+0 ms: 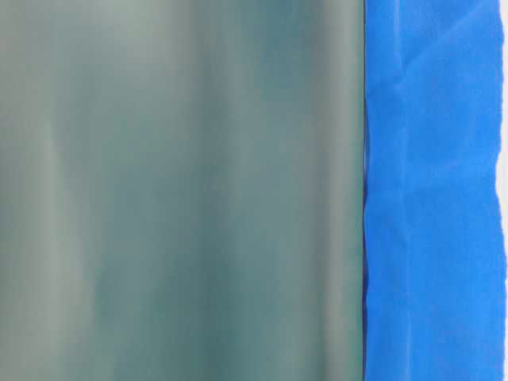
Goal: Fold the yellow towel.
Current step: 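Lower the folded edge onto the near edge and open both grippers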
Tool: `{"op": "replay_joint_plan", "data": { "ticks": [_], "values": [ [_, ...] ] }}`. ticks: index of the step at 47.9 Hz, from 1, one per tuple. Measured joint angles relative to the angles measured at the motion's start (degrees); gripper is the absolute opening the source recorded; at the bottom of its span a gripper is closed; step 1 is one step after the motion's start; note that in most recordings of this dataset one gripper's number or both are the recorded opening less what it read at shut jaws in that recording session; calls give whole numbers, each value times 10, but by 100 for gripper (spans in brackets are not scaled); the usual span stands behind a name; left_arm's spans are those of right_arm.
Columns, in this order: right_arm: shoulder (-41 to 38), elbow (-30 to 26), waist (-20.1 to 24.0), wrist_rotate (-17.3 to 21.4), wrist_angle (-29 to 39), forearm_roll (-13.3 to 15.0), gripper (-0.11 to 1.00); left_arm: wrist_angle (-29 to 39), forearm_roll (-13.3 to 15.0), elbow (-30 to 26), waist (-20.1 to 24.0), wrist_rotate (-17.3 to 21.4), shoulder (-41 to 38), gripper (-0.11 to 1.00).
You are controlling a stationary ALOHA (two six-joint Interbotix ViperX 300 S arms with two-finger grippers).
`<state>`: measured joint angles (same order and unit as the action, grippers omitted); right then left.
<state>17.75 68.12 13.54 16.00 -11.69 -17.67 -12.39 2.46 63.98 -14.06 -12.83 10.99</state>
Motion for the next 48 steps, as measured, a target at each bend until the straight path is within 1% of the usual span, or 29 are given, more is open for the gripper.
{"op": "replay_joint_plan", "data": {
  "ticks": [7,20,22,24,26,28,29,31,33,34,35,37,40,42,44,48],
  "values": [
    [-3,-2,11,0,18,0,4,5,0,-4,1,0,-3,3],
    [-22,-18,13,0,39,1,5,13,0,-5,0,-2,-3,3],
    [-24,-20,13,0,40,0,10,17,0,-6,0,-2,-2,3],
    [-24,-21,13,0,39,0,20,19,0,-7,1,-2,-3,3],
    [-24,-21,13,-1,40,0,32,20,0,-8,1,-2,-3,3],
    [-24,-22,14,-1,40,0,47,20,0,-9,1,-2,-2,5],
    [-24,-22,14,-1,40,0,53,20,0,-9,1,-2,-1,7],
    [-22,-23,13,-3,40,0,66,20,0,-11,0,-3,1,17],
    [-20,-23,14,-4,40,0,78,21,0,-13,0,-4,4,29],
    [-18,-23,14,-4,40,0,81,20,-1,-14,0,-4,5,35],
    [-17,-23,14,-4,40,0,82,21,0,-15,0,-4,7,42],
    [-10,-23,13,-6,40,1,80,22,0,-16,0,-4,11,56],
    [4,-23,13,-7,42,7,77,25,0,-17,0,-2,19,74],
    [14,-23,13,-7,45,11,77,30,0,-17,1,2,27,83],
    [26,-24,6,-7,52,16,78,36,0,-17,4,3,36,85],
    [44,-24,-16,-6,67,27,78,50,0,-17,19,4,55,80]
  ]
}}
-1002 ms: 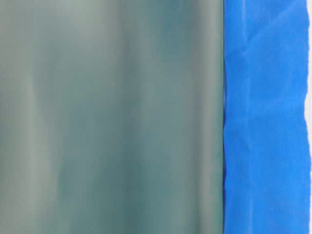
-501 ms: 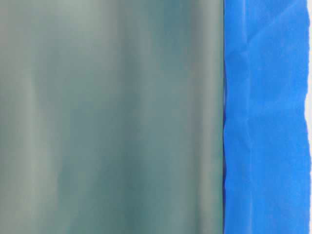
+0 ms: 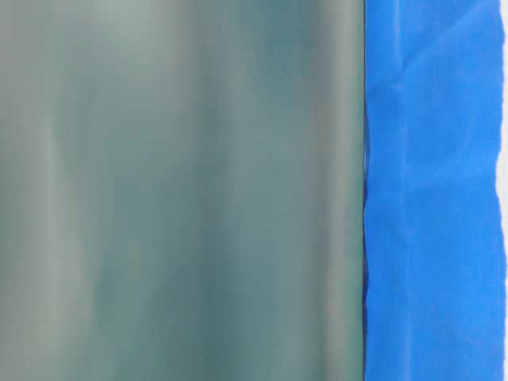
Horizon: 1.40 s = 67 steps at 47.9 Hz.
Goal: Fold the yellow towel.
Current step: 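Move both grippers to the folded towel's far corners, then grasp the folded strip's ends with both grippers and lift it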
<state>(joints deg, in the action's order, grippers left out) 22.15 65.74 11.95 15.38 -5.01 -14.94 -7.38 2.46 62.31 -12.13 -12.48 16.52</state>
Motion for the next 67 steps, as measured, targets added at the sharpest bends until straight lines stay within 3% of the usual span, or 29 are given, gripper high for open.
{"op": "replay_joint_plan", "data": {
  "ticks": [14,22,27,42,51,59,67],
  "values": [
    [18,0,-133,-1,69,53,78,22,0,4,138,2,41,76],
    [-3,-8,-182,-1,76,79,77,22,-2,4,178,21,18,76],
    [-32,-11,-193,-1,76,82,77,19,-2,4,180,41,-12,75],
    [-133,-22,-187,5,62,79,74,-2,-2,5,180,44,-97,73],
    [-141,-25,-178,7,56,72,70,-4,-3,4,163,47,-112,61],
    [-142,-25,-178,7,55,71,54,0,-2,4,156,47,-120,38],
    [-142,-25,-169,9,55,71,10,22,-2,-3,155,45,-127,9]
  ]
}}
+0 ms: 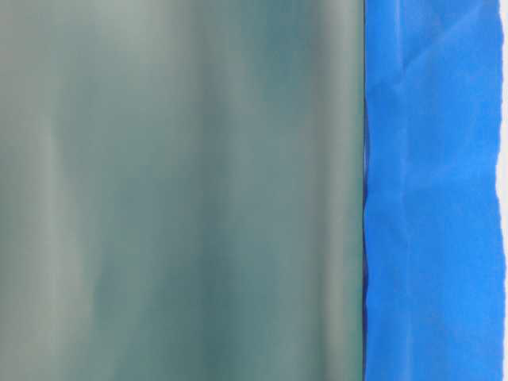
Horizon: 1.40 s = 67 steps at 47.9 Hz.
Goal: Fold the yellow towel.
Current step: 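Grasp the folded strip's ends with both grippers and lift it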
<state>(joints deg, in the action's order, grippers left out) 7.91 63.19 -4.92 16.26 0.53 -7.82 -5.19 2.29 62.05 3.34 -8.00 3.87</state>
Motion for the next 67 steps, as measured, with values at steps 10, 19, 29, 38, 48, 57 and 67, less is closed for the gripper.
{"op": "replay_joint_plan", "data": {
  "ticks": [10,19,29,38,48,57,67],
  "values": [
    [5,0,1,-1,0,0,2,22,0,-11,-1,1,0,3],
    [37,0,1,-1,6,0,2,52,0,-20,-1,-1,14,3],
    [123,-2,1,-3,54,0,2,105,1,-43,-9,-2,76,3],
    [214,-12,1,-3,103,16,2,161,1,-61,-19,-2,156,3],
    [288,-23,-1,-4,149,26,2,192,1,-62,-26,-2,236,3],
    [308,-23,-1,-4,160,26,2,196,1,-59,-27,-2,277,3],
    [291,-23,-4,-4,154,27,2,192,2,-58,-32,-9,279,3]
  ]
}}
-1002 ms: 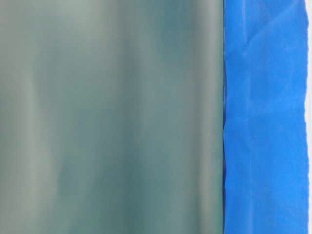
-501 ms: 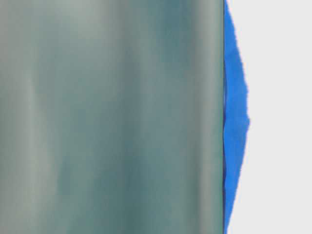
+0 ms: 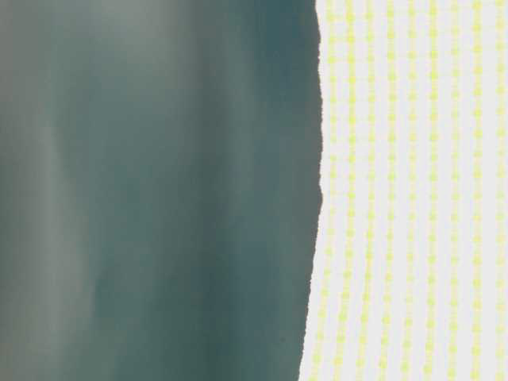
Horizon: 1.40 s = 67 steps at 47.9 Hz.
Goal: Fold the yellow towel.
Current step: 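Grasp the folded strip's ends with both grippers and lift it, then rotate the strip vertical, right gripper top, left gripper bottom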
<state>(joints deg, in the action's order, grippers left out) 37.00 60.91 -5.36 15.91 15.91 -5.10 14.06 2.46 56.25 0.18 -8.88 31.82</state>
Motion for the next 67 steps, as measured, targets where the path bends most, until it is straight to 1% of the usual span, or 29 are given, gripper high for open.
{"op": "replay_joint_plan", "data": {
  "ticks": [4,7,17,23,28,33,40,47,55,61,67],
  "values": [
    [-15,-3,-12,0,-7,0,2,-11,-1,0,-11,-11,-2,3],
    [-31,-6,-30,0,-16,4,2,-25,0,0,-23,-18,-5,3],
    [-92,-25,-92,0,-56,34,2,-98,0,-2,-95,-19,-41,3],
    [-140,-54,-130,1,-77,54,2,-138,0,-17,-122,-19,-76,3],
    [-181,-84,-156,0,-85,68,2,-162,0,-42,-137,-18,-117,3],
    [-216,-117,-176,-1,-86,84,2,-175,0,-74,-144,-16,-159,3],
    [-250,-153,-198,-1,-87,105,2,-187,0,-135,-146,-4,-228,3],
    [-273,-182,-214,-2,-88,120,2,-190,0,-200,-146,12,-293,3],
    [-295,-209,-224,-3,-89,134,2,-187,0,-264,-144,35,-348,3],
    [-310,-229,-228,-3,-92,147,2,-187,2,-296,-142,49,-376,3],
    [-323,-245,-228,-4,-92,158,2,-187,2,-327,-140,54,-401,3]
  ]
}}
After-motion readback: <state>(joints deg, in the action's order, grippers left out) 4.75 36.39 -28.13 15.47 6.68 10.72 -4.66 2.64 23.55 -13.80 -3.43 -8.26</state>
